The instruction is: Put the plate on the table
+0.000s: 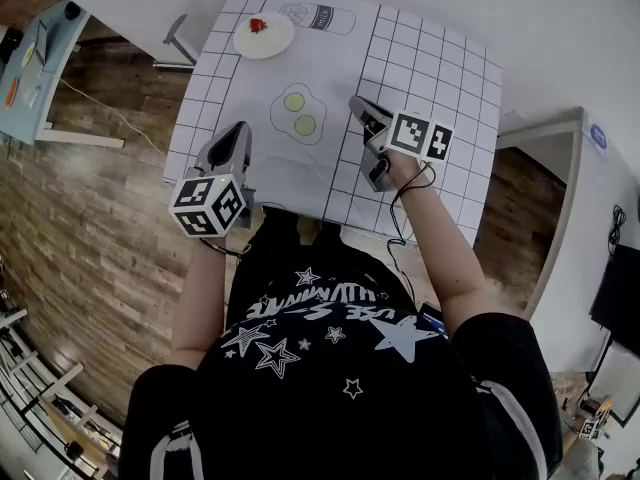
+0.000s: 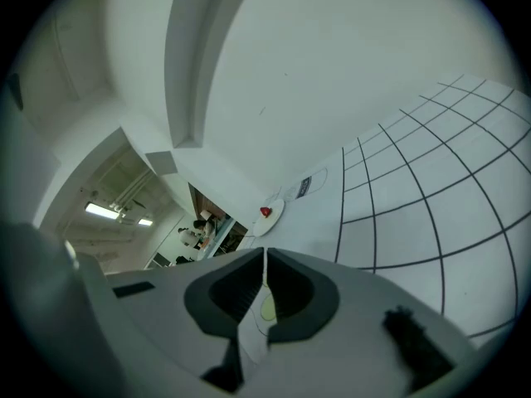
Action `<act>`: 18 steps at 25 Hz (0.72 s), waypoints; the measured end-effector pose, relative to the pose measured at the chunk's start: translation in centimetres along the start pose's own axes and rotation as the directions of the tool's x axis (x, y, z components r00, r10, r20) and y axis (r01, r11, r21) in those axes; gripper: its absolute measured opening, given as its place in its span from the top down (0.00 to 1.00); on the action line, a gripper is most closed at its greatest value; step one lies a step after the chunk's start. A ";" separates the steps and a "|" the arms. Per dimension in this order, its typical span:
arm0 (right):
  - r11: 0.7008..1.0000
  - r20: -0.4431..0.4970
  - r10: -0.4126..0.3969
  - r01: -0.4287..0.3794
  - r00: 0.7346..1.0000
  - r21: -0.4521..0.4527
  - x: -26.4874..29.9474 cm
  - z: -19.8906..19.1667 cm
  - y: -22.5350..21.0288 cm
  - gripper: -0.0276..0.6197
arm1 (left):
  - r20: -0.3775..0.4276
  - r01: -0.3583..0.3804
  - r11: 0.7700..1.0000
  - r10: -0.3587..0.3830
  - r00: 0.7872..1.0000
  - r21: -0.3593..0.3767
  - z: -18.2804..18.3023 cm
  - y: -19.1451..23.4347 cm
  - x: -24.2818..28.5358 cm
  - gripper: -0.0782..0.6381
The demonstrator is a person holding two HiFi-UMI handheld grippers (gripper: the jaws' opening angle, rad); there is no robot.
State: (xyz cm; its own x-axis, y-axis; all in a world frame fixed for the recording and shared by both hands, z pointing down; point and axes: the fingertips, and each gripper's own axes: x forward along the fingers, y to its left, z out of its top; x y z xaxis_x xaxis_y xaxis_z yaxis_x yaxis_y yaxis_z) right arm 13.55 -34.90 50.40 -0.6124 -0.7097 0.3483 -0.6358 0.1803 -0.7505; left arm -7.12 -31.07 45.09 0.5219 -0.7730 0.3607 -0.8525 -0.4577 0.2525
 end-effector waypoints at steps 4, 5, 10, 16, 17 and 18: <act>1.000 -0.013 0.018 -0.018 1.000 -0.025 -0.6 -1.6 -0.3 0.92 | -0.048 0.006 1.000 -0.005 0.999 0.013 -1.9 -2.2 -1.1 0.88; 0.999 -0.016 0.021 -0.022 1.000 -0.028 -0.7 -2.1 -0.3 0.92 | -0.060 0.011 1.000 -0.010 0.998 0.017 -2.4 -2.7 -1.4 0.88; 0.991 -0.025 0.033 -0.036 0.999 -0.132 -1.8 -3.5 0.9 0.92 | -0.080 0.033 0.999 -0.033 0.996 0.008 -3.9 -4.1 -2.0 0.88; 0.976 0.015 0.035 -0.031 0.999 -0.217 -4.1 -5.3 2.6 0.92 | -0.044 0.049 0.999 -0.049 0.998 0.004 -4.9 -5.2 -4.4 0.88; 0.974 0.015 0.030 -0.026 0.999 -0.226 -4.4 -5.7 3.0 0.92 | -0.038 0.047 0.999 -0.047 0.998 0.007 -5.0 -5.2 -5.1 0.88; 0.972 0.012 0.026 -0.023 1.000 -0.234 -4.6 -6.2 3.4 0.92 | -0.033 0.045 0.999 -0.045 0.998 0.006 -5.2 -5.1 -5.9 0.88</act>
State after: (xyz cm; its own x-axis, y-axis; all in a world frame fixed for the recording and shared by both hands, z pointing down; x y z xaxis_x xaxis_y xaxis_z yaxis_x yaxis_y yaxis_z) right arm 11.34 -26.78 49.73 -0.6235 -0.7126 0.3218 -0.7140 0.3512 -0.6057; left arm -5.67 -21.88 46.33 0.5602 -0.7366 0.3789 -0.8283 -0.4948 0.2628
